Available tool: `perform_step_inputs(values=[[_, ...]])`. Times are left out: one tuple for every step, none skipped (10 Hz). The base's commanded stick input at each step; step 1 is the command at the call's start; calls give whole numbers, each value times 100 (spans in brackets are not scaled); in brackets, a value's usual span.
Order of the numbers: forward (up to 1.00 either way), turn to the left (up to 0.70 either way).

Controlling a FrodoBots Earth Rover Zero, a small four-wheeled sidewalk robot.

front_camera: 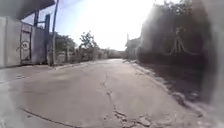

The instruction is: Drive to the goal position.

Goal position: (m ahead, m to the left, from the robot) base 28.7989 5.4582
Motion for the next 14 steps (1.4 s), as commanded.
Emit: perform_step_inputs(values=[[100,0],[100,0],[100,0],[100,-29],[100,-38],[100,-38],[100,-39],[100,-39],[100,-40],[100,0],[100,0],[100,0],[100,0],[100,0]])
